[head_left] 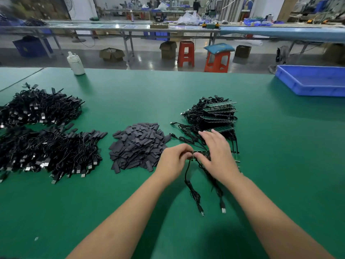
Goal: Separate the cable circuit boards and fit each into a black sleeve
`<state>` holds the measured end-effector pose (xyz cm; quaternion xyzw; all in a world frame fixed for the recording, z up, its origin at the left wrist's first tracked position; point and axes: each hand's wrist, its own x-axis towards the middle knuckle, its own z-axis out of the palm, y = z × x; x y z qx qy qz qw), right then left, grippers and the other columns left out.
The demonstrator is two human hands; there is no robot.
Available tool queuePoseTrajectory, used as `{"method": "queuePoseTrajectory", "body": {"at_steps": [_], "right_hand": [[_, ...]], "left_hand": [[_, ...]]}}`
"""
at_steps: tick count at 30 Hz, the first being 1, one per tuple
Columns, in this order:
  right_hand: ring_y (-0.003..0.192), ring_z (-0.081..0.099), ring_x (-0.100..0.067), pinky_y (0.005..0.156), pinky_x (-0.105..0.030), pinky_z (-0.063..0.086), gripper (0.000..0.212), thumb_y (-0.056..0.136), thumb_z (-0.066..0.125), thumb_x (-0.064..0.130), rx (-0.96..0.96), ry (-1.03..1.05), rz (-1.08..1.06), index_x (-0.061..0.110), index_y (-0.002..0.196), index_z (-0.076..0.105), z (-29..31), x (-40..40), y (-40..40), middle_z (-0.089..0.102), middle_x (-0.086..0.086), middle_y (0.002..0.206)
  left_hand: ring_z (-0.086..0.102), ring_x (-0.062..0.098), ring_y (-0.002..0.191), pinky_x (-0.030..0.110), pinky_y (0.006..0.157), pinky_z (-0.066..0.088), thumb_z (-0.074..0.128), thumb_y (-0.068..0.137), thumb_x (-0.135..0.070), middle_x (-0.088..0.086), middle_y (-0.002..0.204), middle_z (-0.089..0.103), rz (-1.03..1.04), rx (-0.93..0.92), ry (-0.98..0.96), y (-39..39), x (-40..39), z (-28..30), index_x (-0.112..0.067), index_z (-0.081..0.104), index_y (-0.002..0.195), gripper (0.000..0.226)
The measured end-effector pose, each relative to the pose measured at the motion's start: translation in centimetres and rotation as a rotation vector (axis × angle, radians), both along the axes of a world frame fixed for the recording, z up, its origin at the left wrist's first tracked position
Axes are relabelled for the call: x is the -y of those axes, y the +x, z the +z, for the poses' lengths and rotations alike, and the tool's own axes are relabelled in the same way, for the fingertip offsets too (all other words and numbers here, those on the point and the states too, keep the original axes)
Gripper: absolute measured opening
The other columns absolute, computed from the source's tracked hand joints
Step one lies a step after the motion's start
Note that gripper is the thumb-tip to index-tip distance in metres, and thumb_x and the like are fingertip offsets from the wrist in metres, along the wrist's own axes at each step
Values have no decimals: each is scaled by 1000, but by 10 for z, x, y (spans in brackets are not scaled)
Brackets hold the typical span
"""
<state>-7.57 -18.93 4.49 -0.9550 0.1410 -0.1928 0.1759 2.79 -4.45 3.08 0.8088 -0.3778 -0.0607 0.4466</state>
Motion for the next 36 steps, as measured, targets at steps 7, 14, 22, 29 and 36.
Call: {"method": "queuePoseTrajectory", "body": {"at_steps": [7,14,22,29,36], "right_hand": [[87,64,-14,77,-31,49,14,95,62,27,-43,142,-6,23,97,74,20,1,10,73,8,93],[82,63,-14,71,-29,47,17,95,59,30,-28,91,-95,26,95,75,17,-6,10,72,7,89],[83,63,-18,73,-31,48,20,97,57,26,-4,50,-159,20,96,76,9,-7,11,72,2,87],[109,52,-24,95,-39,41,21,98,58,28,66,-52,-203,19,111,72,3,16,11,67,0,110],[130,42,-24,110,-39,33,43,100,53,29,-141,-35,-246,16,141,49,-10,38,15,50,-3,141]], "left_hand": [[67,6,79,25,74,53,63,93,-32,-9,79,73,51,-198,25,-12,10,7,-26,68,104,14],[69,18,74,39,70,56,61,94,-30,-2,74,73,190,-138,54,-24,19,7,-18,71,90,16],[58,16,60,32,59,46,59,95,-32,-2,64,64,306,-16,50,-35,28,5,-17,63,75,25],[66,14,68,33,70,52,59,95,-32,-6,68,67,281,-60,24,-24,14,12,-22,61,77,20],[48,5,60,19,57,37,65,88,-33,-9,64,53,125,14,40,-24,2,32,-29,54,65,26]]}}
